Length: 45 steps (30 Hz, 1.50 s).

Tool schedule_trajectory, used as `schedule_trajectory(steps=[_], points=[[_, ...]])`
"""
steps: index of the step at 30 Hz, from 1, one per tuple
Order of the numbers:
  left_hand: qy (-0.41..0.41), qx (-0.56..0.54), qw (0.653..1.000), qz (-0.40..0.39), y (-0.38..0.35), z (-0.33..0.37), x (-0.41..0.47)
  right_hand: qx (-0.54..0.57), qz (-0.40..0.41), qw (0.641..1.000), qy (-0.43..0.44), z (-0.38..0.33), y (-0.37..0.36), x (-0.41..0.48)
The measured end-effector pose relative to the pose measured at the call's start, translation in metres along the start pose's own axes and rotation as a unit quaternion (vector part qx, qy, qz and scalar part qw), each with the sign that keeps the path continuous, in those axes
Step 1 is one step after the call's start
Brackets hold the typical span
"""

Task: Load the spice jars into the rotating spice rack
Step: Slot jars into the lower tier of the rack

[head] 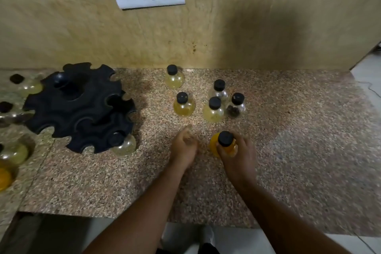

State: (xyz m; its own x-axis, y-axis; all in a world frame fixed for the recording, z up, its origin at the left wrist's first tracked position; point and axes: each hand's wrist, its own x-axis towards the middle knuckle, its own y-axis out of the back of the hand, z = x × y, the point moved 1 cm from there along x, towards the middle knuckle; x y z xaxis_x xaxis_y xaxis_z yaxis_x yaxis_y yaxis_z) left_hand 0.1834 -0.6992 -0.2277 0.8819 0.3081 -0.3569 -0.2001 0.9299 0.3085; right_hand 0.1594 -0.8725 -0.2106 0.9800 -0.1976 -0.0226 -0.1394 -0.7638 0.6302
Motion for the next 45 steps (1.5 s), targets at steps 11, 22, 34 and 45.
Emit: schedule_trajectory(steps=[11,22,34,45], points=[[0.185,-0.535,0.814,0.131,0.108,0.026,0.019,0.023,-0.175,0.968,0.179,-0.099,-0.066,0.031],[0.195,-0.542,0.793,0.198,0.153,-0.025,-0.012,-0.044,-0.303,0.912,0.273,-0.158,-0.141,0.007],[0.195,-0.472,0.858,0.06,0.215,-0.04,-0.026,-0.036,-0.292,0.917,0.268,-0.186,-0.188,-0.005],[0.175,-0.391,0.893,0.134,0.199,-0.036,-0.022,-0.027,-0.268,0.933,0.237,-0.189,-0.192,0.004]])
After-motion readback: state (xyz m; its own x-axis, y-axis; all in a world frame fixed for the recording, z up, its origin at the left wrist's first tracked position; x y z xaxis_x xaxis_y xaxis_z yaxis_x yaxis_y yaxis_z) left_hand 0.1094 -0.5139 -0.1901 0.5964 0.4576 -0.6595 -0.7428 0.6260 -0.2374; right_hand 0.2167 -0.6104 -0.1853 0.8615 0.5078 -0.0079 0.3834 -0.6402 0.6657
